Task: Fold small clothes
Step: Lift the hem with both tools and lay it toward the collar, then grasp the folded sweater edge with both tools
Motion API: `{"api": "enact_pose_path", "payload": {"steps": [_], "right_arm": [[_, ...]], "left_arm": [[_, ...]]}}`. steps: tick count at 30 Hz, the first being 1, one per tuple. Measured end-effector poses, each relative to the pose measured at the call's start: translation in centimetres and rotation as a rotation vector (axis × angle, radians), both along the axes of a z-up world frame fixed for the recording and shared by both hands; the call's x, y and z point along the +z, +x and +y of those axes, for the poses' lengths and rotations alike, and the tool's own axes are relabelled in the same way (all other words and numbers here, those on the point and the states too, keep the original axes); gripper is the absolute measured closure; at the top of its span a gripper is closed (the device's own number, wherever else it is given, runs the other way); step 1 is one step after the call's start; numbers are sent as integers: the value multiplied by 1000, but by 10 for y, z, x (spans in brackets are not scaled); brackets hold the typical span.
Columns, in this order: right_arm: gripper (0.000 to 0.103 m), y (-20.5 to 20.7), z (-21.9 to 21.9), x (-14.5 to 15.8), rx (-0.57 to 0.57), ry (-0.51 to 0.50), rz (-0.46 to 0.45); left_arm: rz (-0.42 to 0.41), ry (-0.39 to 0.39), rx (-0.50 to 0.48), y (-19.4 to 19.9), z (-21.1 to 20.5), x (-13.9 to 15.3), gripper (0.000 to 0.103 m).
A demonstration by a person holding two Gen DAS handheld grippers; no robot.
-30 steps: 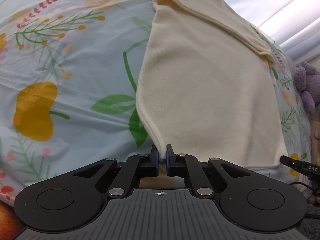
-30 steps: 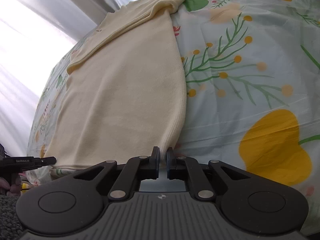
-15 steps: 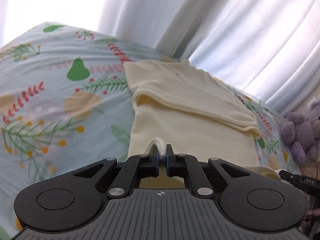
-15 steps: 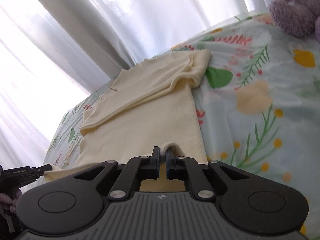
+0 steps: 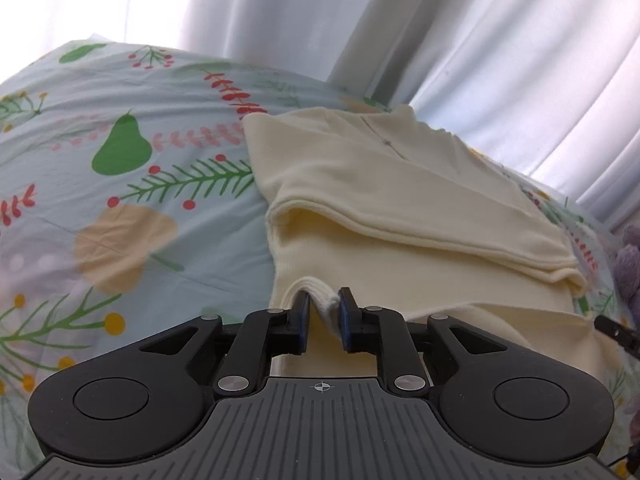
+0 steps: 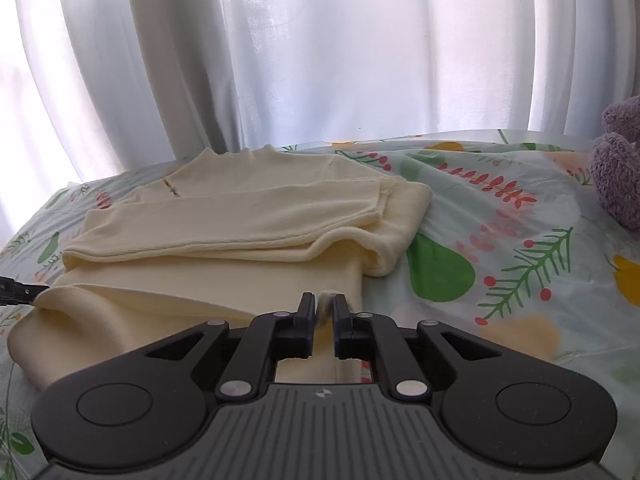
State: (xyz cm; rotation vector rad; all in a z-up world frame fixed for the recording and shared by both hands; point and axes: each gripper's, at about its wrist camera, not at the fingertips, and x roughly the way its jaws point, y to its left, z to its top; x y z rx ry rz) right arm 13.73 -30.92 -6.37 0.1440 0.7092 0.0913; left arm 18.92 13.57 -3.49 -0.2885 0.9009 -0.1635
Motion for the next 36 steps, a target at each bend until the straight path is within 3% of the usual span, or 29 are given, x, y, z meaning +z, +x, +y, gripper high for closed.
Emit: {"api": "enact_pose_path", "payload": {"steps": [2,5,7,13,16,18,21,24,26,32,36], "right_arm": [[83,-1,-4,0,-33,-27,-19],[62,-5,-11,0,-35,-38,-41],[59,-6,-12,-2,-3,-39,-27],[59,5,-6,-18,86,-45,65],[63,10,-6,-23,105,-28,92],[72,11,-5,-24,115,-34,101],[81,14,-1,-25,138,-40,110],[95,15,2,-23,139,-71,106],[96,15,1,-20,131,-75,102],[97,7,5,-8,134,-82,63],[97,5,8,-3,179,-61,62]], "left_arm": [[-39,-1,19,-3,6,5,56],[-103,46,-23,-6,7,13,53],[-126,66,-64,-4,5,13,53],[-44,146,-169,15,-13,-9,57],[-35,137,-167,17,-14,-13,59],[-44,145,-166,16,-15,-13,73],[-45,150,-152,16,-13,-10,83],[-49,167,-136,14,-13,-6,88],[-65,165,-128,12,-13,-3,91],[-54,129,-157,12,-15,-4,92],[-20,144,-187,14,-20,-12,81]]}}
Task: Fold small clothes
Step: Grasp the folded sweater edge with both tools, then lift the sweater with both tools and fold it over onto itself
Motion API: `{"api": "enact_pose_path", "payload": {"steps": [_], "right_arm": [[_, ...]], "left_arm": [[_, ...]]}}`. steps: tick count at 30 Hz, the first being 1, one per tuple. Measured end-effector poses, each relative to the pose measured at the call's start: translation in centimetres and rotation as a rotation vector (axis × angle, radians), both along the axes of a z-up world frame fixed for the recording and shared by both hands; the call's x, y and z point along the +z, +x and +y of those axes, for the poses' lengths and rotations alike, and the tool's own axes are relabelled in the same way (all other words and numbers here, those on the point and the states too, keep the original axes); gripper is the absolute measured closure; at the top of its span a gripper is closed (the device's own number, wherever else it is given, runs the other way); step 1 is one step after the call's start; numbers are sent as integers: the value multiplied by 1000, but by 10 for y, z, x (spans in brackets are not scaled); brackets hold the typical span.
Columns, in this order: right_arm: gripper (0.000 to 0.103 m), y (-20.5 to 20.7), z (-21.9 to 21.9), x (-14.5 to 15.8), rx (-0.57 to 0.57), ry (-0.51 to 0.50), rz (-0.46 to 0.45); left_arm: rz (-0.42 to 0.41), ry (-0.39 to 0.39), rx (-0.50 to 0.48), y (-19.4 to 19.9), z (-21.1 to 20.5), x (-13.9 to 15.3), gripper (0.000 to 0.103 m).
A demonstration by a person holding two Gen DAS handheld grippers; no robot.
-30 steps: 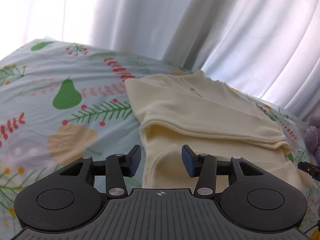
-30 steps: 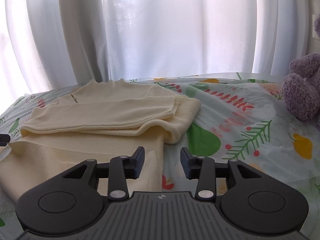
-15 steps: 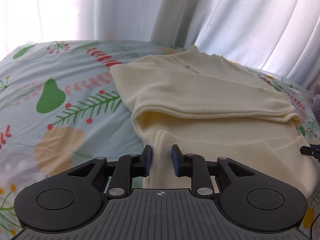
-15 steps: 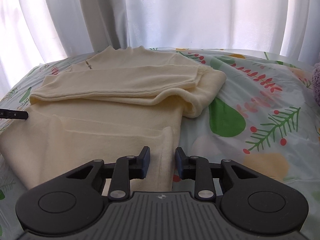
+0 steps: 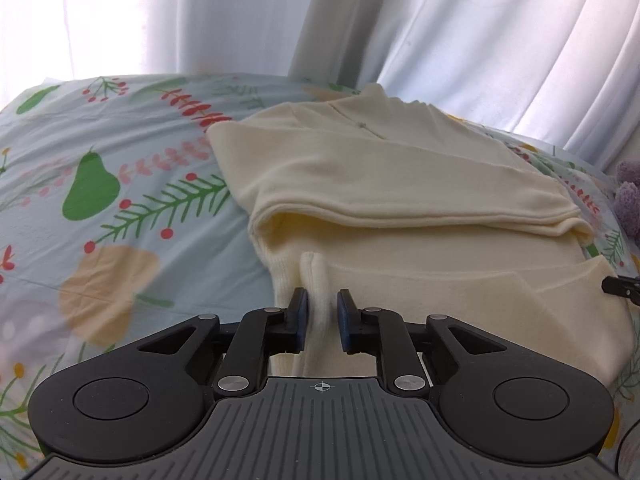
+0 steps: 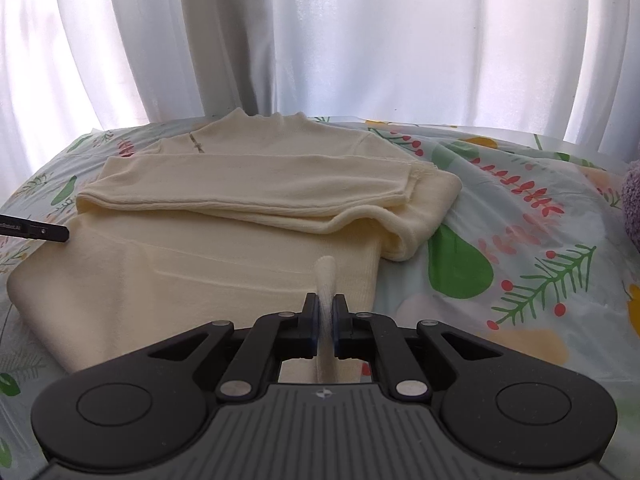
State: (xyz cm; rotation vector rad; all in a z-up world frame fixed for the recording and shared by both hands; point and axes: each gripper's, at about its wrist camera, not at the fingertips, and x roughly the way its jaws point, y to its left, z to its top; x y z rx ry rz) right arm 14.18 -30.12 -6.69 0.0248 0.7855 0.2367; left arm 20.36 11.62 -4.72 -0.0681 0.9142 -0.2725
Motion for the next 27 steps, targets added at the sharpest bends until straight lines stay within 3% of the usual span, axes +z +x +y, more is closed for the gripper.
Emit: {"api": "enact_pose_path", "payload": {"steps": [4,6,8,10,15,18,20,23,27], "right_arm": [[96,4,6,-6,21,-30,27],[96,7,7,-10,23,-36,38],[97,9,9,-13,16,-63,44],[97,8,10,-10,19,-79,32],[98,13,-3,23,-21,-23,-60],[98,36,-8,42,-58,-22,-134],[98,58,-10,47,-83,-24,-170],[97,97,-13,42,-111,8,-153],[96,133,-17,19,-91,44,-53]], "left_arm": [[22,-4,-2,4,-2,-5,78],[25,-7,2,5,-2,-4,92],[8,8,1,3,-4,1,93],[-18,9,-6,-1,-6,11,94],[-152,-117,4,6,6,67,94],[-231,-94,52,33,6,82,94],[-248,-81,85,58,2,79,94],[-227,-40,114,92,-10,56,93],[-85,-33,95,119,-20,14,92]]}}
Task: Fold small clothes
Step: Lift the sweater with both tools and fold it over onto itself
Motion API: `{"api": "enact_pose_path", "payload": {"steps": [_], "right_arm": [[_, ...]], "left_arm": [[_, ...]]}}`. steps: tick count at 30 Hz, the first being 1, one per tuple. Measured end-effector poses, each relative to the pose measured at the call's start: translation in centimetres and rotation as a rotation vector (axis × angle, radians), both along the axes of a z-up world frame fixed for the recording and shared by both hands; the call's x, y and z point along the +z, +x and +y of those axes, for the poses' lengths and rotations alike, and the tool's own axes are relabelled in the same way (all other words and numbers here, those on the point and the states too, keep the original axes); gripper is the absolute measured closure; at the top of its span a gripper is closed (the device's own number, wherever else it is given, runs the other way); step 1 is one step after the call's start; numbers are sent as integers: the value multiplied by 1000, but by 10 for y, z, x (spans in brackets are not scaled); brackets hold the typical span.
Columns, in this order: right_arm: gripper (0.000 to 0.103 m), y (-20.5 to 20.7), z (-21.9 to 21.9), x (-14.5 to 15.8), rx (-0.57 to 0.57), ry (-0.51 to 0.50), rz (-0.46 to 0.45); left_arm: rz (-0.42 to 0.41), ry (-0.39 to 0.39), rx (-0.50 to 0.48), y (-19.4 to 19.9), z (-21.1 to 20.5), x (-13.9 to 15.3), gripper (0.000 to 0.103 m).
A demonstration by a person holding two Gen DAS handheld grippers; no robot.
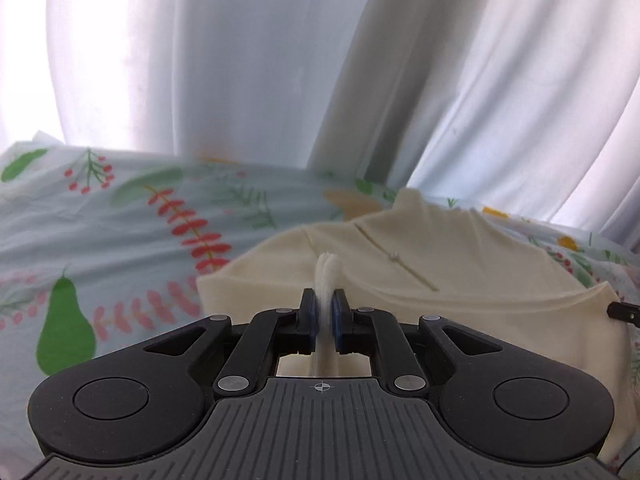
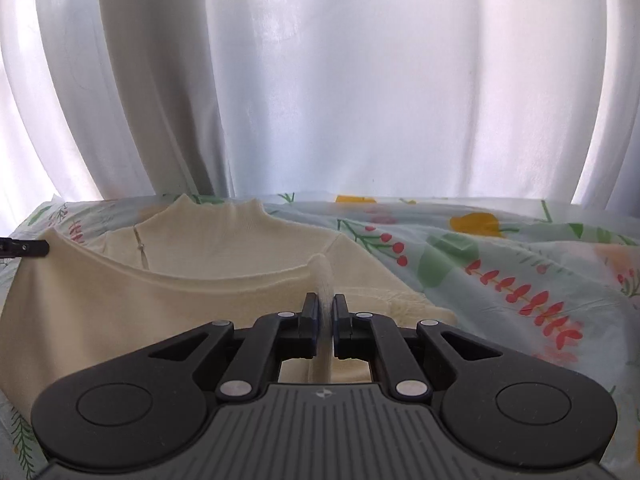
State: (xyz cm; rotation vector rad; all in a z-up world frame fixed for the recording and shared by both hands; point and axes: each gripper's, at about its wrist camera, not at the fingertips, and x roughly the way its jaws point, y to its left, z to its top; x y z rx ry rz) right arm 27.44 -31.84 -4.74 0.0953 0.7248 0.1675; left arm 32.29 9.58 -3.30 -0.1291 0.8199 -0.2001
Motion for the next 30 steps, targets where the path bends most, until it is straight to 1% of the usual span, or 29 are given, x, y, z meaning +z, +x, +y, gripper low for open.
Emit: {"api": "enact_pose_path", "payload": {"steps": [1,2,3,4,5,7,8,9,10,11,13,15,17,19,21,23,25,27,28,29,30], "right_arm": [[96,4,-1,-5,10,8,33],[94,5,-1,-9,19,11,61],[84,3,-1,-11,37,13,80],[79,0,0,-13,67,13,86],[74,-3,2,-14,93,1,84],[74,-8,9,-17,123,-73,82],[75,-9,14,-19,133,-107,85],[82,-9,17,-19,142,-129,89],[86,-9,20,-19,150,-150,85],[92,-9,24,-17,158,-166,81],[96,-11,31,-13,162,-207,73],[97,-12,34,-6,165,-223,57],[97,-12,35,8,158,-234,25],[97,-5,35,22,141,-230,3],[97,9,37,33,111,-249,-22],[97,27,40,40,87,-280,-43],[97,50,38,44,64,-272,-21],[97,71,35,43,41,-232,-8],[97,82,34,41,27,-221,-1],[97,88,33,39,13,-209,-8],[95,93,30,35,0,-192,-16]], "left_arm": [[19,-13,-19,-2,0,-6,88],[20,-29,-41,-6,1,-10,80],[9,-46,-67,-10,2,-11,69],[-3,-56,-93,-15,3,-13,64],[-4,-51,-109,-17,1,-13,61],[9,0,-122,-18,-3,-15,65],[17,29,-127,-17,-6,-16,68],[27,61,-127,-16,-8,-16,74],[31,90,-129,-15,-10,-16,79],[29,120,-131,-15,-12,-14,92],[17,170,-131,-17,-15,-5,93],[-46,174,-152,-21,-17,15,93],[-119,170,-154,-19,-17,38,93],[-183,165,-145,-8,-19,55,93],[-229,195,-107,8,-23,64,93],[-265,232,-63,28,-29,66,93],[-262,253,-28,50,-37,60,93],[-251,259,2,67,-43,49,91],[-235,273,38,76,-45,40,88],[-211,282,57,81,-47,32,88],[-177,275,51,84,-47,25,82]]}}
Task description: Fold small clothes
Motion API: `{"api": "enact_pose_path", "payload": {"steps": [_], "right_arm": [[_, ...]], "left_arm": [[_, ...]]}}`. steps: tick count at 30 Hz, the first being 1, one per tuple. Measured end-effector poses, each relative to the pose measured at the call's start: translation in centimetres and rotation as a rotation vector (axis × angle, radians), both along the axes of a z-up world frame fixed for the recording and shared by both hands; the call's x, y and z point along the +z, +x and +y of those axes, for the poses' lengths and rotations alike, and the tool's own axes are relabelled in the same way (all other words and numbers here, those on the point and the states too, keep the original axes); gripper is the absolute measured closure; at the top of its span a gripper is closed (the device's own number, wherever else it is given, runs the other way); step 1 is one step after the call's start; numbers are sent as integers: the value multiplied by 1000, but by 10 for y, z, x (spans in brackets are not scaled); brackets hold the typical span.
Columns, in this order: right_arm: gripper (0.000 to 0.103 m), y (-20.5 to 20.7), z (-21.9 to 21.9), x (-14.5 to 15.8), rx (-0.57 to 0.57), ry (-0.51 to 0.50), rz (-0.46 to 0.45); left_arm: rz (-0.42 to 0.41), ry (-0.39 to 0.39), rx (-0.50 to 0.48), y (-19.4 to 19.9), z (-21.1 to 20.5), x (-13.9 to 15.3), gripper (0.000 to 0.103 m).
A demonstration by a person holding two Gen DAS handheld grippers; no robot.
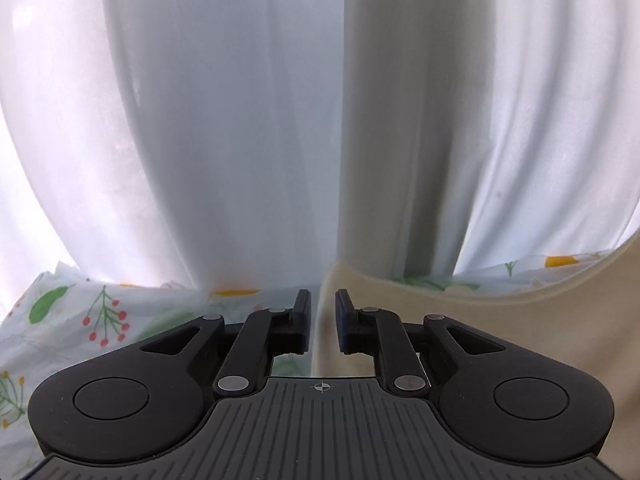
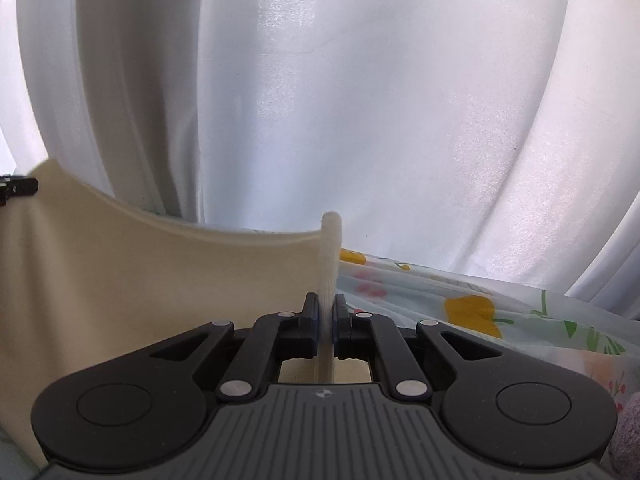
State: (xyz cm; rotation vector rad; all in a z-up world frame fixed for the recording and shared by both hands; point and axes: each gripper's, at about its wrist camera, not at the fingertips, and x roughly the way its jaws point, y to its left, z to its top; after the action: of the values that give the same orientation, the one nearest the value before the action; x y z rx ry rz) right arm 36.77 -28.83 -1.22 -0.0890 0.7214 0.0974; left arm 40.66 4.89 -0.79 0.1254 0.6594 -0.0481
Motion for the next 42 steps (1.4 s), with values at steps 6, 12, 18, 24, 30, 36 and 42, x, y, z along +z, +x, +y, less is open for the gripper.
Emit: {"api": "enact_pose_path", "payload": {"steps": [6,12,18,24,30,36,42], "right_arm": [[66,-31,-17,-23,15,117,124],[66,-97,-26,-49,10,151,165],[85,-99,-18,-48,-10,195,105],[98,-106,-15,-33,-78,171,-3],[95,-94,-30,-57,-206,114,94],[75,-107,-12,-21,-183,145,-108],[65,-60,38,-49,79,536,63]], "left_arm": [[139,-109,-129,-47,25,-18,49],[247,-197,-73,-111,58,-38,43],[233,-199,-12,-120,59,-40,55],[215,-208,56,-112,61,-38,89],[249,-201,110,-110,62,-42,82],[171,-218,3,-108,33,-14,64],[186,-216,-169,-82,-30,-40,58]]}}
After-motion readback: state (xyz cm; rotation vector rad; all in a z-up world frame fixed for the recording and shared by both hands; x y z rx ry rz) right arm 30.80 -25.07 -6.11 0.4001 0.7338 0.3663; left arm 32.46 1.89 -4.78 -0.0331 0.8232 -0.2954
